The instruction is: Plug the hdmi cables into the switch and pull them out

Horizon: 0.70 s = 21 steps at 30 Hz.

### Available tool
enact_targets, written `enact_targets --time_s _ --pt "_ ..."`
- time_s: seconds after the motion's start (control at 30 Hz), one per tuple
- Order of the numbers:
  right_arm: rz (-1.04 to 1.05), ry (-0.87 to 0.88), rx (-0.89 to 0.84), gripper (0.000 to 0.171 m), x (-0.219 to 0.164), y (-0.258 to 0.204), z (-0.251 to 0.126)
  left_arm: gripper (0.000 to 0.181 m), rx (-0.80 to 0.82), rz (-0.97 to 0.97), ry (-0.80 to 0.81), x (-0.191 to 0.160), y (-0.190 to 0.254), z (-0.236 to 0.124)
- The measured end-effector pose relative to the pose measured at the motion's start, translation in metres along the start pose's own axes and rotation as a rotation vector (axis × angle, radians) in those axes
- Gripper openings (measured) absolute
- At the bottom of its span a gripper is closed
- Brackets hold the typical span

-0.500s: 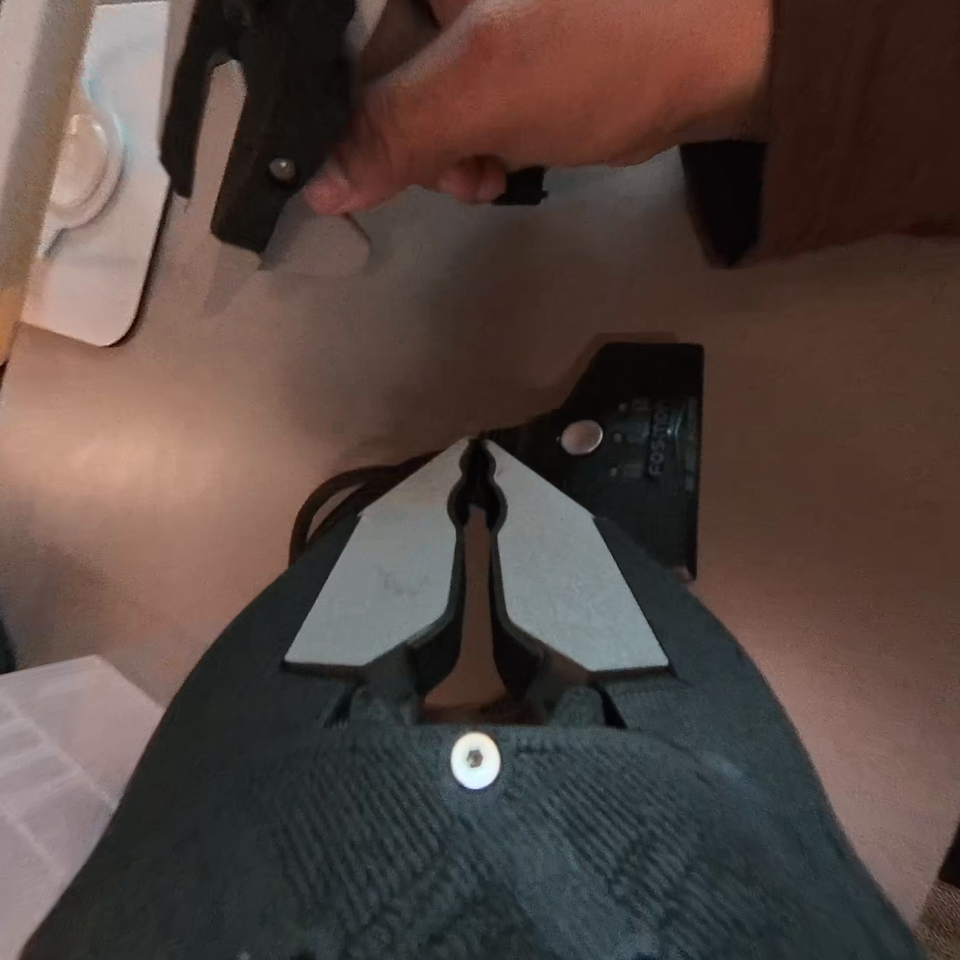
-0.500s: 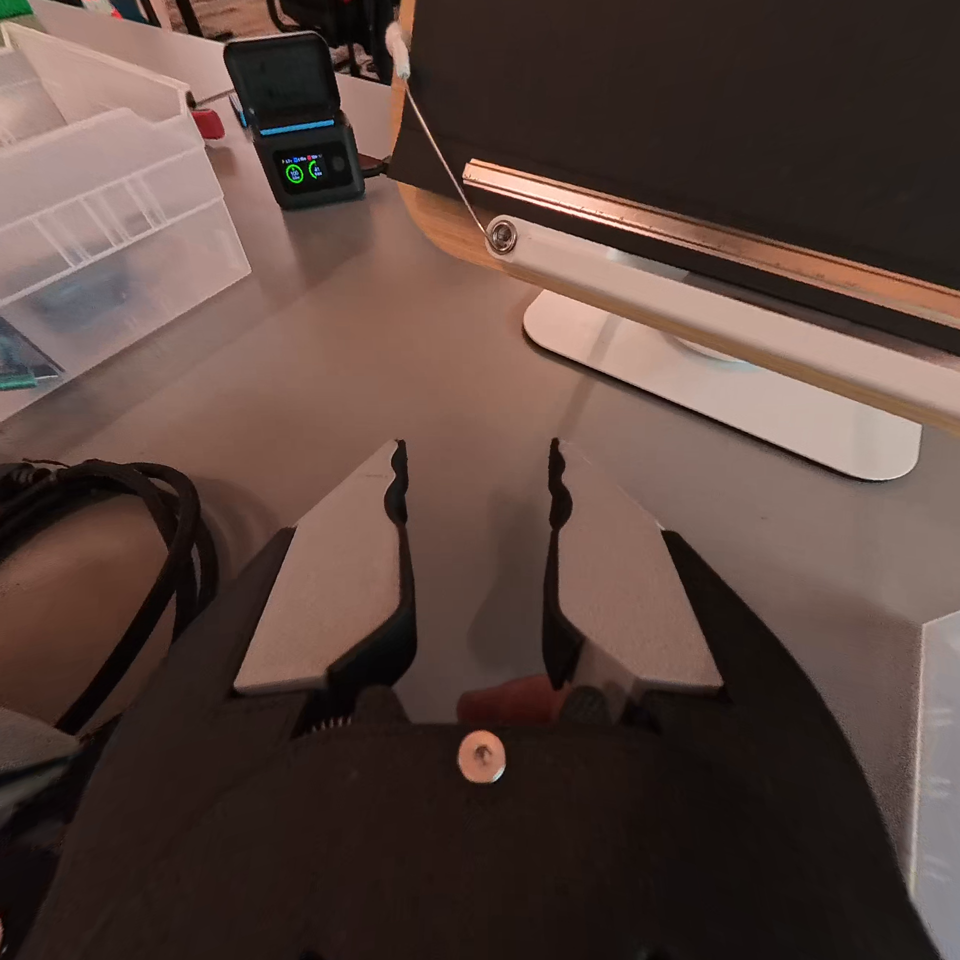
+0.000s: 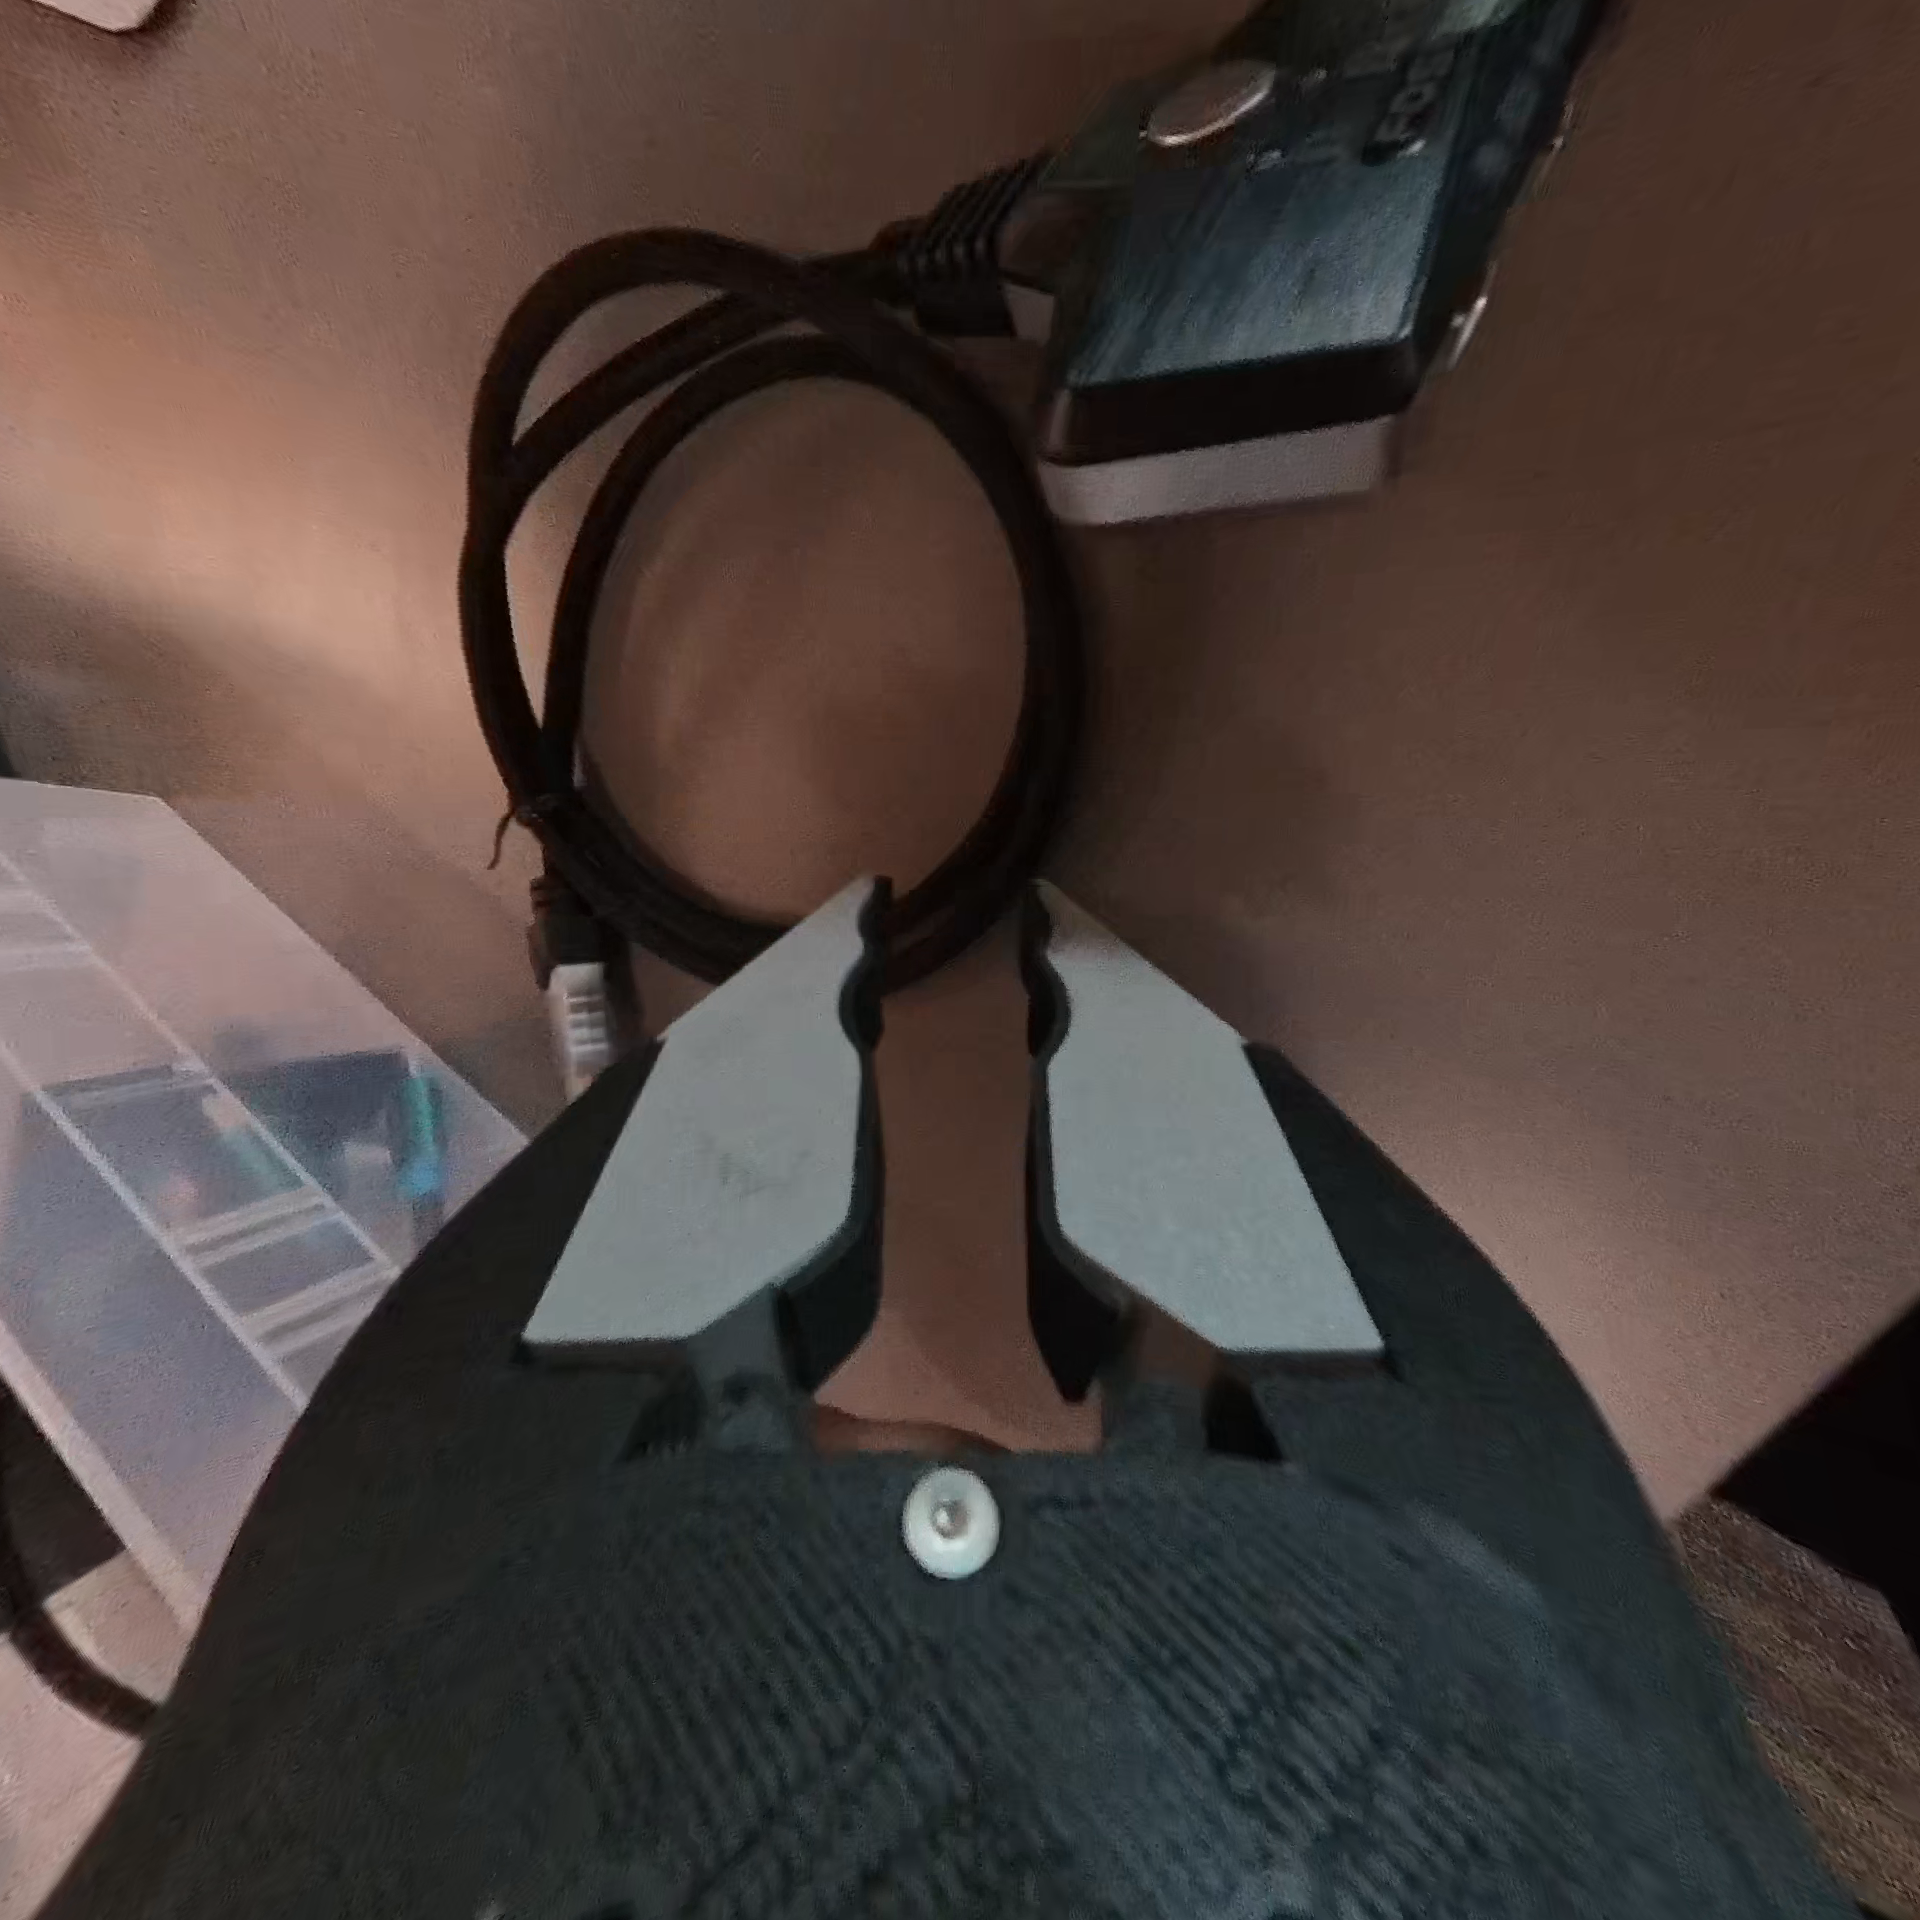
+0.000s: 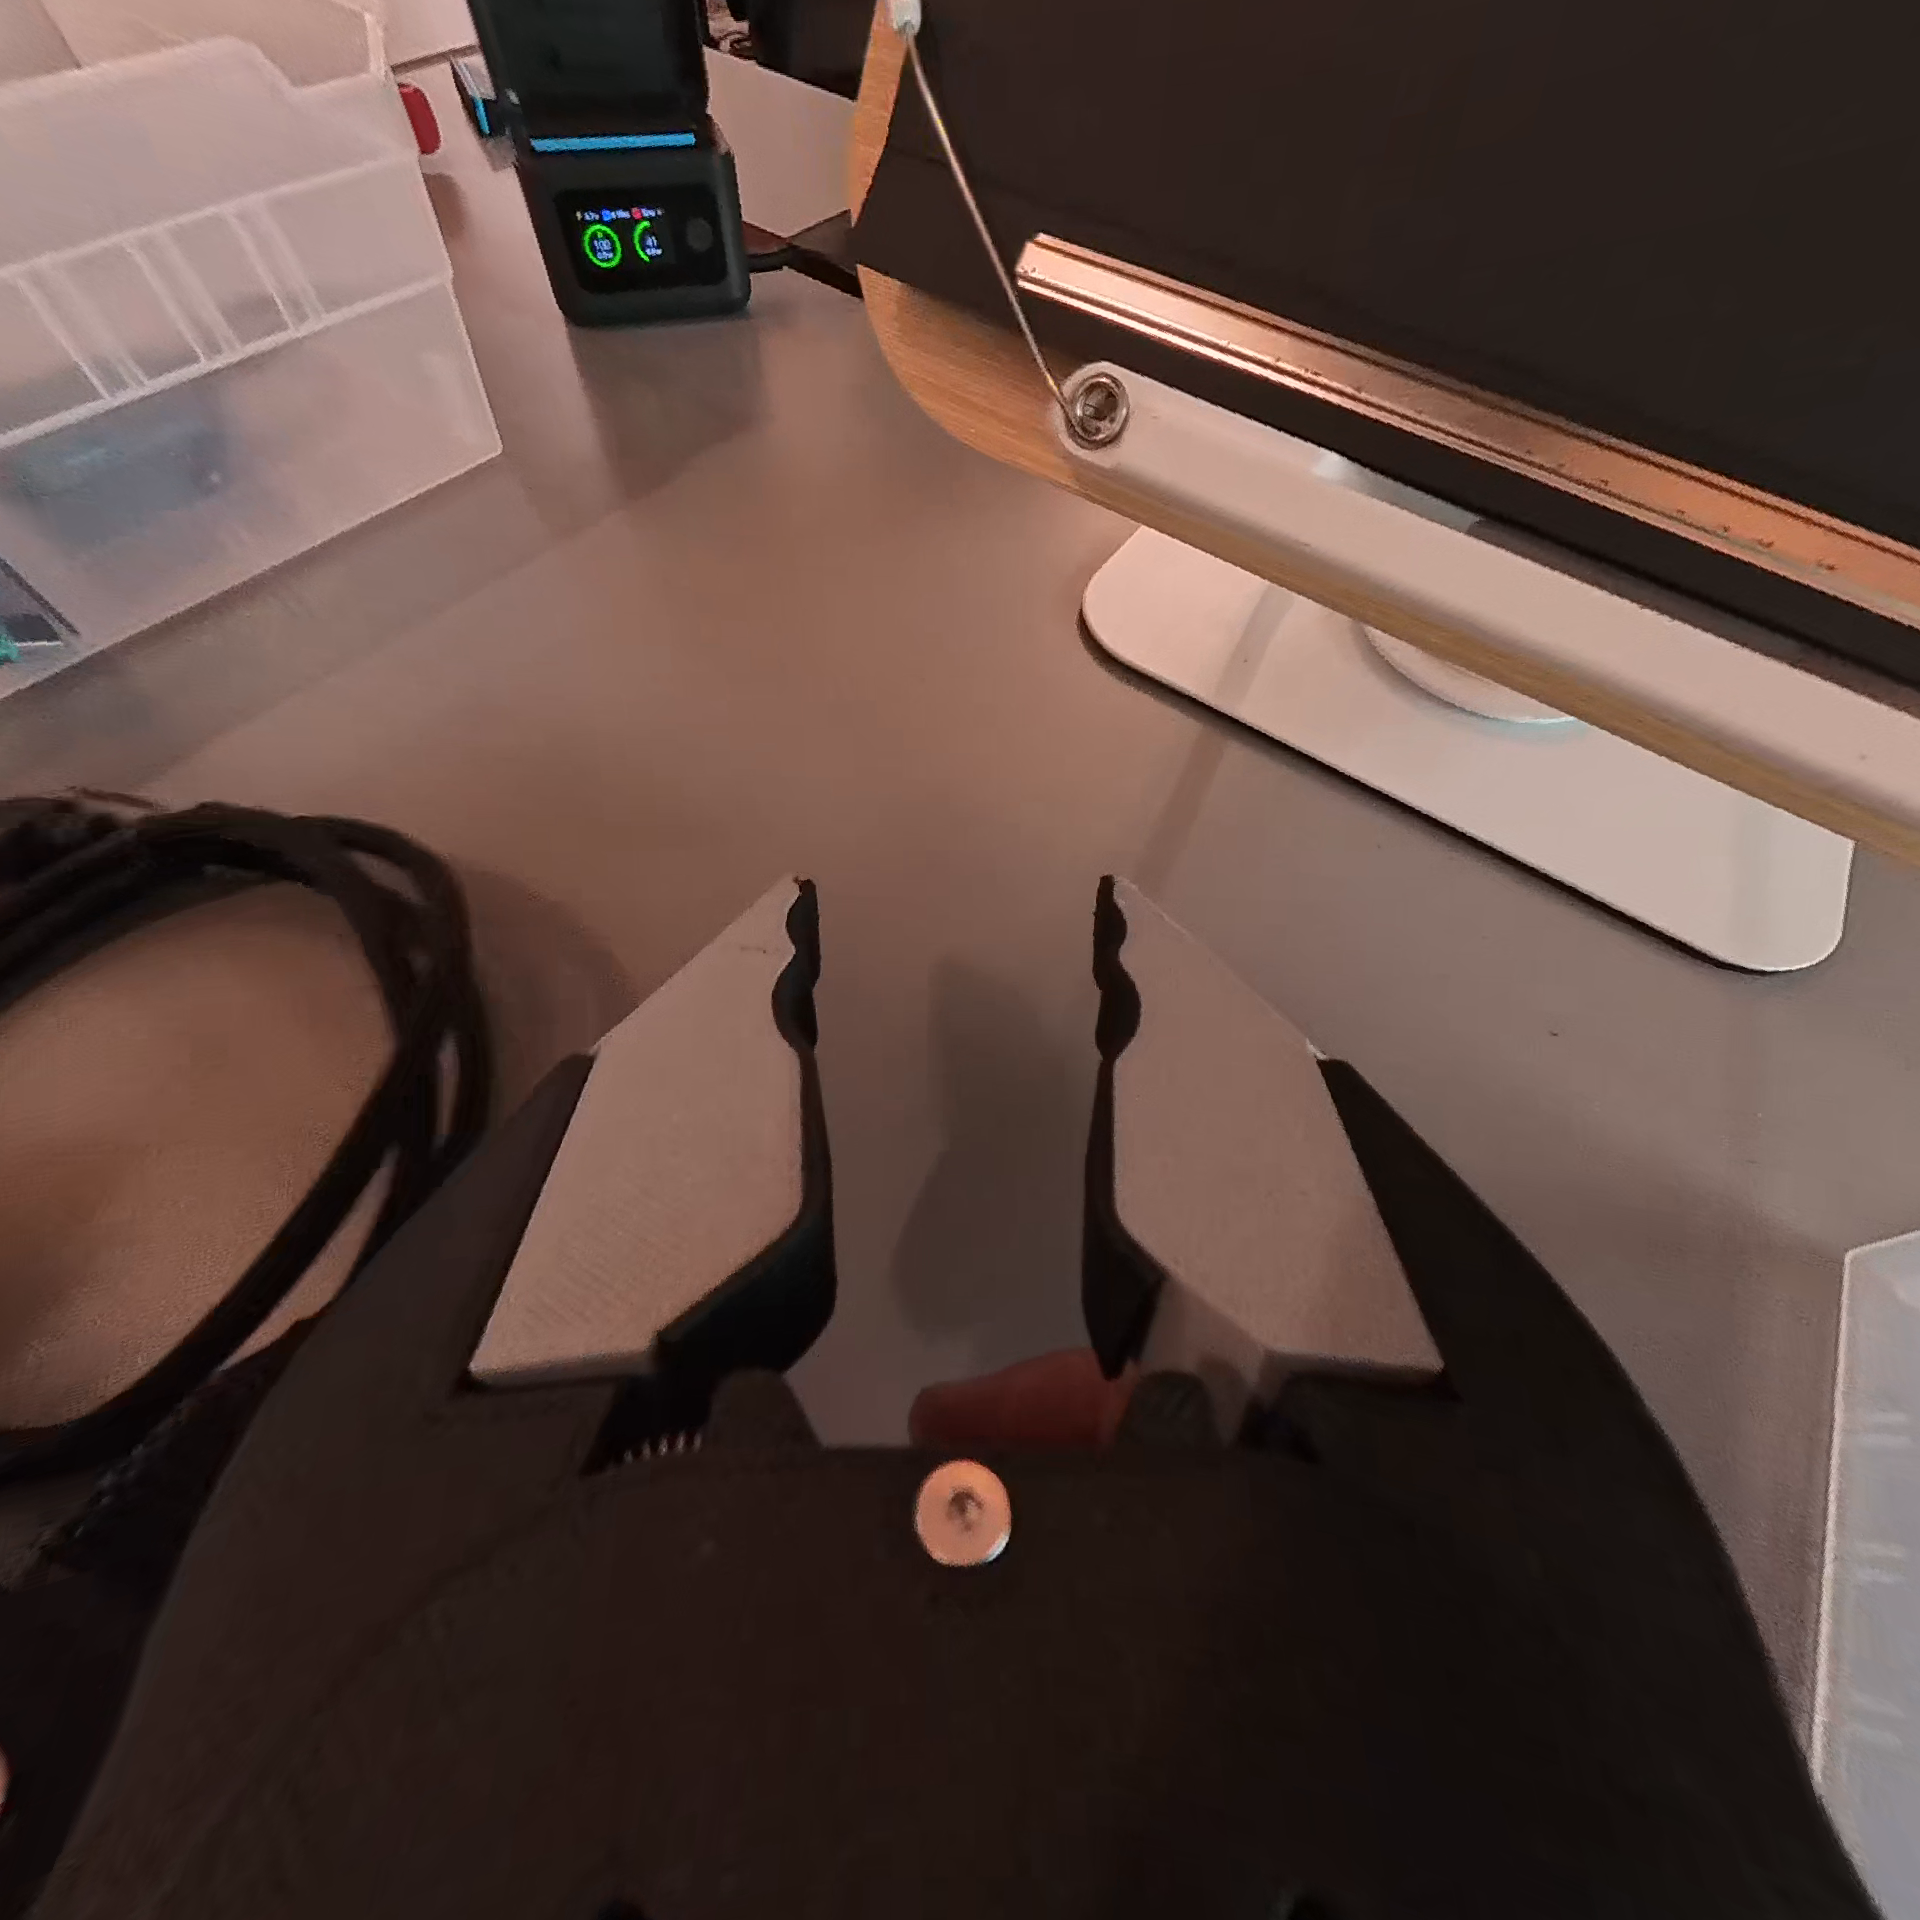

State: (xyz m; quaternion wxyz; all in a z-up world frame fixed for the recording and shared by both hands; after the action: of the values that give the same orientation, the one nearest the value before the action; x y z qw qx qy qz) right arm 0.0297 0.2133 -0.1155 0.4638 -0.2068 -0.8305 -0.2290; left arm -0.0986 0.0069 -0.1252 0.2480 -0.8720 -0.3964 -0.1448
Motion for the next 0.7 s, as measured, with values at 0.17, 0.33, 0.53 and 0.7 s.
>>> enact_targets --time_s 0.17,0.33,0.53,0.7 --pt "-0.006 0.006 -0.019 0.050 -0.001 0.000 -0.003 0.029 0.188 0.093 -0.047 0.026 -0.024 0.025" --pt "0.021 0.009 -0.011 0.050 -0.002 0.003 -0.003 0.036 0.288 0.081 0.177 0.080 -0.051 0.054" --pt "0.054 0.005 0.008 0.044 -0.002 0.008 0.000 0.026 0.260 -0.115 0.593 0.111 -0.068 0.061" --pt "0.033 0.019 0.008 0.043 0.004 0.003 0.007 0.018 0.391 -0.068 0.556 0.090 -0.065 0.071"
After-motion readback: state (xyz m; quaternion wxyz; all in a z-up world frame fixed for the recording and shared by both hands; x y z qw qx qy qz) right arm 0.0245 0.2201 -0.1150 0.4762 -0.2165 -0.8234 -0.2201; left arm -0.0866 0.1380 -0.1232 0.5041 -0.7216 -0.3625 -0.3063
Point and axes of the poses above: each gripper's, where its closed fingertips meet, z out along the fingers, x out of its top, y = z × x across the jaws, the point moved 9 cm from there along -z, back along the fingers, and after that the axes turned 8 degrees about -z, right-handed, at the moved point
